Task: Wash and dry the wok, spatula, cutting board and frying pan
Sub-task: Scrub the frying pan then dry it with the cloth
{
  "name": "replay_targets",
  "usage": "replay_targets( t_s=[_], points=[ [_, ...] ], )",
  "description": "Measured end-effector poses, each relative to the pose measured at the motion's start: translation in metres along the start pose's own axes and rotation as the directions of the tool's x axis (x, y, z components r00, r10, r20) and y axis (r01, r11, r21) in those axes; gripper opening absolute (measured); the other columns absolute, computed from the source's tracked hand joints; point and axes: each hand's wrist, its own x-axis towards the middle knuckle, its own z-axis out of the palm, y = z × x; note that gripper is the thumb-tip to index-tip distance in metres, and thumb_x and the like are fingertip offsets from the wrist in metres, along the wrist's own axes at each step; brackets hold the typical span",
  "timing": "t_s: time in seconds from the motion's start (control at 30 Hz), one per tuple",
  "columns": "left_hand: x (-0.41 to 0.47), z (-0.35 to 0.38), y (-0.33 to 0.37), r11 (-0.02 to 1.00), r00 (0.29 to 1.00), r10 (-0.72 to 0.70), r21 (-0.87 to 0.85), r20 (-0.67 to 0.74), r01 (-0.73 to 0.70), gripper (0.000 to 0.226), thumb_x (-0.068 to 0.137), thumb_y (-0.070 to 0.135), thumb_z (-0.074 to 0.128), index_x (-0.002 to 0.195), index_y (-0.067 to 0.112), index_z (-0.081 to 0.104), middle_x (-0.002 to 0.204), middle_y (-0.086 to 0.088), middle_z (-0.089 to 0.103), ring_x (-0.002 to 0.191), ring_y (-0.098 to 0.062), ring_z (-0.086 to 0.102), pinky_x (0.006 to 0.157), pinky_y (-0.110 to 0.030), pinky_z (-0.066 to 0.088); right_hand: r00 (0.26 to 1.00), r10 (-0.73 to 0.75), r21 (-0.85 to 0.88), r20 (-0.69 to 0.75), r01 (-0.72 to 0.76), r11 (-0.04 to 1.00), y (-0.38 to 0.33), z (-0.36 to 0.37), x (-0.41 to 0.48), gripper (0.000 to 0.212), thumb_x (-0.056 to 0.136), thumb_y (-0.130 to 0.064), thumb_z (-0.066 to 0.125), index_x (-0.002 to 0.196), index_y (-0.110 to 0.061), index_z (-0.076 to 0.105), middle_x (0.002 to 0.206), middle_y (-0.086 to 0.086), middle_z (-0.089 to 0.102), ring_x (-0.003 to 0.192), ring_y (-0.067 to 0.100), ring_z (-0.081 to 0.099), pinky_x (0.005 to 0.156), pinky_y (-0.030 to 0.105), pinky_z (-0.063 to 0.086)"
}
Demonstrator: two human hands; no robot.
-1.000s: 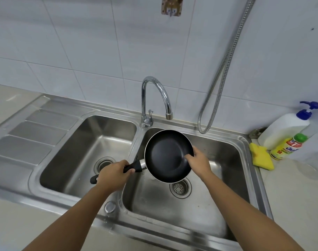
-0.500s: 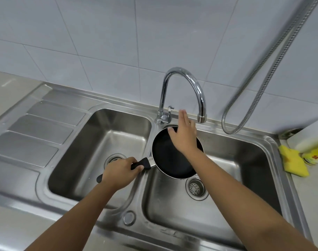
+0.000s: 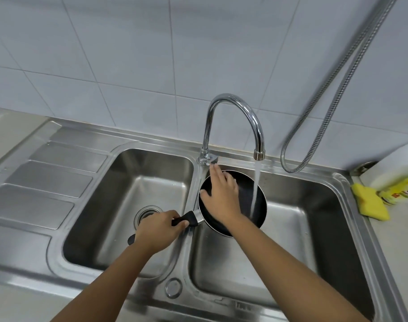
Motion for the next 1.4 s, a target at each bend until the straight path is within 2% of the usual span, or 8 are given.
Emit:
replay_targets(
  t_s=[0.17, 0.3, 0.43, 0.53, 0.8, 0.93, 1.1, 1.4],
  points=[
    [-0.002, 0.002, 0.009, 1.000, 1.000, 0.021, 0.006, 0.017, -0.021, 0.031, 0.088, 0.061, 0.048, 0.092, 0.034, 0.061, 0.072, 0.011, 0.063, 0.070, -0.007, 0.058, 0.058, -0.027, 0.042, 0.991, -0.050, 0.157, -0.123, 0.069, 0.985, 0.034, -0.002, -0.070, 0.040, 0.091, -0.026, 0.050, 0.128, -0.019, 0.065, 0.136, -0.002, 0.059, 0.124, 0.020, 0.051, 0.108, 0.034, 0.037],
    [-0.007, 0.010, 0.020, 1.000, 0.999, 0.027, -0.010, 0.041, -0.026, 0.030, 0.088, 0.062, 0.049, 0.089, 0.035, 0.061, 0.071, 0.010, 0.062, 0.069, -0.007, 0.059, 0.058, -0.027, 0.043, 0.892, 0.265, 0.210, -0.366, -0.198, 0.957, 0.093, -0.019, -0.099, 0.041, 0.087, -0.014, 0.049, 0.124, -0.012, 0.067, 0.136, 0.006, 0.059, 0.122, 0.027, 0.050, 0.107, 0.038, 0.040],
    [-0.010, 0.017, 0.033, 0.999, 0.998, 0.033, -0.035, 0.047, -0.031, 0.031, 0.086, 0.063, 0.049, 0.083, 0.035, 0.061, 0.070, 0.009, 0.062, 0.070, -0.007, 0.059, 0.059, -0.027, 0.043, 0.763, 0.646, 0.429, -0.011, -0.580, 0.692, 0.137, -0.037, -0.097, 0.051, 0.096, -0.008, 0.042, 0.147, -0.012, 0.041, 0.151, 0.006, 0.043, 0.135, 0.027, 0.041, 0.108, 0.035, 0.033],
    [-0.011, 0.021, 0.046, 0.998, 0.999, 0.039, -0.049, 0.038, -0.037, 0.034, 0.086, 0.063, 0.049, 0.086, 0.031, 0.062, 0.076, 0.009, 0.064, 0.075, -0.011, 0.060, 0.062, -0.028, 0.041, 0.759, 0.644, 0.599, 0.097, -0.561, 0.571, 0.147, -0.042, -0.094, 0.042, 0.090, -0.002, 0.038, 0.113, -0.023, 0.066, 0.113, 0.006, 0.068, 0.102, 0.029, 0.060, 0.082, 0.034, 0.046],
    [-0.007, 0.017, 0.055, 0.991, 0.998, 0.047, -0.125, 0.050, -0.041, 0.031, 0.087, 0.060, 0.053, 0.082, 0.032, 0.062, 0.074, 0.008, 0.063, 0.074, -0.013, 0.060, 0.060, -0.027, 0.041, 0.789, 0.611, 0.601, -0.063, -0.459, 0.655, 0.145, -0.055, -0.086, 0.052, 0.090, -0.001, 0.035, 0.124, -0.028, 0.063, 0.107, -0.001, 0.068, 0.101, 0.028, 0.061, 0.078, 0.032, 0.047],
    [-0.011, 0.013, 0.049, 0.995, 0.997, 0.045, -0.093, 0.071, -0.038, 0.029, 0.086, 0.060, 0.055, 0.082, 0.033, 0.063, 0.076, 0.009, 0.065, 0.073, -0.009, 0.061, 0.066, -0.029, 0.050, 0.893, 0.420, -0.063, -0.163, -0.435, 0.898, 0.131, -0.042, -0.099, 0.047, 0.094, -0.012, 0.044, 0.141, -0.015, 0.046, 0.151, 0.013, 0.038, 0.134, 0.034, 0.038, 0.108, 0.041, 0.034],
    [-0.021, 0.014, 0.053, 0.998, 0.996, 0.061, -0.032, 0.066, -0.059, 0.031, 0.086, 0.061, 0.053, 0.080, 0.032, 0.061, 0.072, 0.009, 0.064, 0.069, -0.007, 0.060, 0.065, -0.027, 0.048, 0.867, 0.141, -0.108, 0.477, -0.101, 0.989, 0.093, -0.010, -0.083, 0.062, 0.102, -0.049, 0.034, 0.156, -0.024, 0.016, 0.164, 0.004, -0.009, 0.149, 0.034, -0.010, 0.119, 0.049, 0.000],
    [-0.020, 0.004, 0.056, 0.998, 0.998, 0.055, 0.005, 0.014, -0.055, 0.029, 0.085, 0.062, 0.052, 0.082, 0.034, 0.060, 0.072, 0.011, 0.063, 0.071, -0.009, 0.060, 0.059, -0.026, 0.042, 0.893, 0.194, -0.110, 0.407, -0.163, 0.981, 0.083, 0.005, -0.050, 0.069, 0.099, -0.063, 0.019, 0.156, -0.030, 0.001, 0.162, -0.004, -0.015, 0.148, 0.030, -0.019, 0.115, 0.057, -0.013]
  ],
)
